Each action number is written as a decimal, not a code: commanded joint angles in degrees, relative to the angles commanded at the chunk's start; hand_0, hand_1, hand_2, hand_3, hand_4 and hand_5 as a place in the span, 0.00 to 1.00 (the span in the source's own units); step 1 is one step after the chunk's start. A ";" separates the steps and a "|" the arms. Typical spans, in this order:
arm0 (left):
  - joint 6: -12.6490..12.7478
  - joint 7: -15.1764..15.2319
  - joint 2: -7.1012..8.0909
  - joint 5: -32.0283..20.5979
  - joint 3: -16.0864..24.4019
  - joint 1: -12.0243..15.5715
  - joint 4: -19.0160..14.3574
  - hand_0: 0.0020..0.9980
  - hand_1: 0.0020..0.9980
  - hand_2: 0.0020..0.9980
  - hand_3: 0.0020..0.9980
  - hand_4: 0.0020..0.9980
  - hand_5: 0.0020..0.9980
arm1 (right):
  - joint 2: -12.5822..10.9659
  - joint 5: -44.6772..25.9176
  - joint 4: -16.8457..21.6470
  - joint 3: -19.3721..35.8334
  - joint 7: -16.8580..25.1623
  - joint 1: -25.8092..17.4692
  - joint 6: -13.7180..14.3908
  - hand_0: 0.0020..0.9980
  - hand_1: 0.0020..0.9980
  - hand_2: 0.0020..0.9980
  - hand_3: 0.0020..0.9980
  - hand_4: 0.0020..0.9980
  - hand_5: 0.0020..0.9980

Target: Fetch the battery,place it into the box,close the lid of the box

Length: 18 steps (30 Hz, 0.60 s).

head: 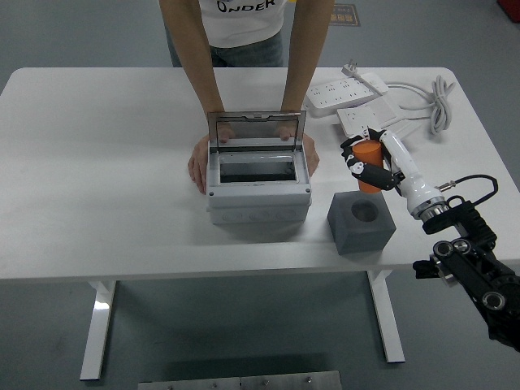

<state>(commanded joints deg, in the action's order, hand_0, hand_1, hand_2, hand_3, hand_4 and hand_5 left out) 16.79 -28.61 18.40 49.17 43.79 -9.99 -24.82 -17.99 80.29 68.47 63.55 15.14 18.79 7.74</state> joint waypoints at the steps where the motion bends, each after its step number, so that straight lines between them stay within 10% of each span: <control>1: 0.02 0.02 0.00 -0.08 -0.04 0.02 0.00 0.61 0.70 0.60 0.59 0.60 0.00 | -0.11 1.56 0.81 0.44 -1.06 0.40 -0.34 0.24 0.35 0.43 0.46 0.47 0.02; 18: 0.32 -0.17 0.37 -0.79 -0.09 0.20 -0.11 0.62 0.70 0.61 0.59 0.61 0.00 | 0.82 35.97 11.20 -4.75 -22.68 9.37 -10.36 0.19 0.23 0.30 0.36 0.13 0.00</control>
<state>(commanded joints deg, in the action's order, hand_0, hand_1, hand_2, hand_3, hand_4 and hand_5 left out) 17.11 -28.79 18.77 48.39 43.70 -9.78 -24.92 -17.17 116.26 79.67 58.80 -7.54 28.16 -2.61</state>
